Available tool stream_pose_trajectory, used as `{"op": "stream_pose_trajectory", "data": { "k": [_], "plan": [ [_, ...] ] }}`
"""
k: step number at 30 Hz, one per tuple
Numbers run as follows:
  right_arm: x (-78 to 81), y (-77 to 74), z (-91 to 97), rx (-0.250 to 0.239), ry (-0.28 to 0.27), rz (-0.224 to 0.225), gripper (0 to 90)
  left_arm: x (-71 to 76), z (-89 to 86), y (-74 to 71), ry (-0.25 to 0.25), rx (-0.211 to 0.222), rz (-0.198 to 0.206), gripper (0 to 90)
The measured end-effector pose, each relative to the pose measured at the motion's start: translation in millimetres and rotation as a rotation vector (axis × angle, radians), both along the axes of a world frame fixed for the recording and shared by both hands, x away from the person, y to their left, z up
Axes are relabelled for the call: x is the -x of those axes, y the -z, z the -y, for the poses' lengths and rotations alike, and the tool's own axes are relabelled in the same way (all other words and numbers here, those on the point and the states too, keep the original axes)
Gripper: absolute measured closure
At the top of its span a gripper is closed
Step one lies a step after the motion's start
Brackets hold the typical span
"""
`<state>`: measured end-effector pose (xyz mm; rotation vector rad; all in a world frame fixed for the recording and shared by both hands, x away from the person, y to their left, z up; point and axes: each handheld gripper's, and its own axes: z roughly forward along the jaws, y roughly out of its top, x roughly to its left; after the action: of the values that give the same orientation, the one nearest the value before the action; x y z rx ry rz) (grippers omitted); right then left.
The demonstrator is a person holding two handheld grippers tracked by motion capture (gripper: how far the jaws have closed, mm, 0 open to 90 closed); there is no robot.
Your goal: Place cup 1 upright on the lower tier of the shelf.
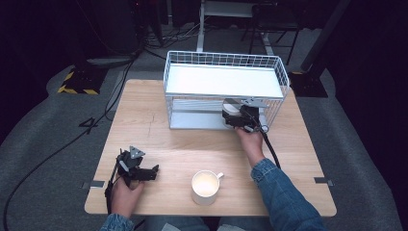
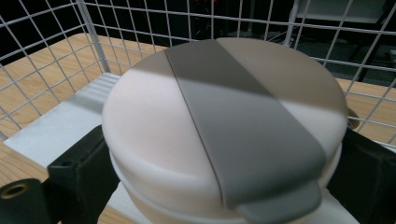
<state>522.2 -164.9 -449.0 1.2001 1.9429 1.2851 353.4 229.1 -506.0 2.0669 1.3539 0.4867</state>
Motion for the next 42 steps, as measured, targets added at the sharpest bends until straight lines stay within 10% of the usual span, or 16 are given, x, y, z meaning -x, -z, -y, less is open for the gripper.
{"op": "stream_pose_trajectory", "data": {
  "k": [24,42],
  "plan": [
    [-0.5,1.4,8.1,-0.017,-0.037,0.049,0.0,0.0,0.0,0.0,0.000,0.000,0.000,1.1],
    [40.7,-18.8,38.0,-0.009,-0.070,0.068,0.0,1.3,1.3,0.0,0.004,0.004,-0.005,0.8]
  ]
}}
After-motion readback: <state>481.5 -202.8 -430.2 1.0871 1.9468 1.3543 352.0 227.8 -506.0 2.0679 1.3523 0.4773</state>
